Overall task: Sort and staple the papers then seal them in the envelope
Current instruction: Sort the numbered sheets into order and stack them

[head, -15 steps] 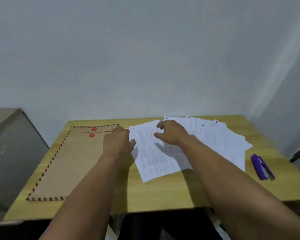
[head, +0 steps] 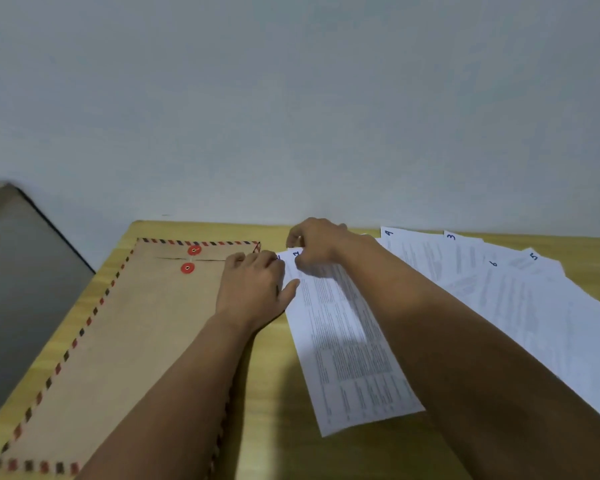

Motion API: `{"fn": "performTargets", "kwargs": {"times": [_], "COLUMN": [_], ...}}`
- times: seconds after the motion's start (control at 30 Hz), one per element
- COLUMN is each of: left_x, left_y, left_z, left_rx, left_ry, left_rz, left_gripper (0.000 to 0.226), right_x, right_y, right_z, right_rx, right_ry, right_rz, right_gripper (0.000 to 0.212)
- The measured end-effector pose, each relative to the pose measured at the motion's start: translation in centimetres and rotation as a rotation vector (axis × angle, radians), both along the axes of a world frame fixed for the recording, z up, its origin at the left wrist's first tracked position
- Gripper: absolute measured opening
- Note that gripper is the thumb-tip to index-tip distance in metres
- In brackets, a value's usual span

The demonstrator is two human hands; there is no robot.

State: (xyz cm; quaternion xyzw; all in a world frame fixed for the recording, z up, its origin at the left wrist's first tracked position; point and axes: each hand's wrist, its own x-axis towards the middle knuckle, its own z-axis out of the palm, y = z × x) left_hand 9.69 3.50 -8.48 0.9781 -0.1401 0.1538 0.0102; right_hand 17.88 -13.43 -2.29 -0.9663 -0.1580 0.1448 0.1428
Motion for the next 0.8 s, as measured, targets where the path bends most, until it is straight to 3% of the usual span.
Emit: {"fn": "performTargets", "kwargs": {"times": [0.2,0.4,0.53,0.63,0.7,0.8], "left_x": [-0.1,-0.6,-1.5,-2.3,-2.7,-3.5], "left_y": [-0.2,-0.1,0.1,-0.5,-1.5,-2.8], "left_z": [0.1,0.3,0.7,2.1,3.9,6.9], "left_rx": [-0.041,-0.058,-0.110,-0.307,-0.574,-0.867], "left_ry": [-0.011,0.017,0.074,0.073,0.161,0.285], "left_rz": [-0.003,-0.015,-0.046,-0.044,-0.028,-0.016], "left_gripper": [0.047,0.055,0.061,0.053,0.050,0.025], "right_x": [0.1,-0.9,-1.4,-1.7,-2.2,-3.5], "right_y": [-0.5,-1.1,-2.3,-3.2,-3.7,-4.3], "right_z": [-0.4,0.0,1.7,3.5,5.1,8.3], "right_rx": [0.061,0.080,0.141,0.208,0.251,0.303], "right_ry": [-0.069,-0.180,-0.221,-0.261,-0.293,-0.319], "right_rz": [-0.023,-0.011,0.037,0.039,0.037,0.032], "right_gripper": [0.009,0.017,0.011,0.008,0.008,0.006]}}
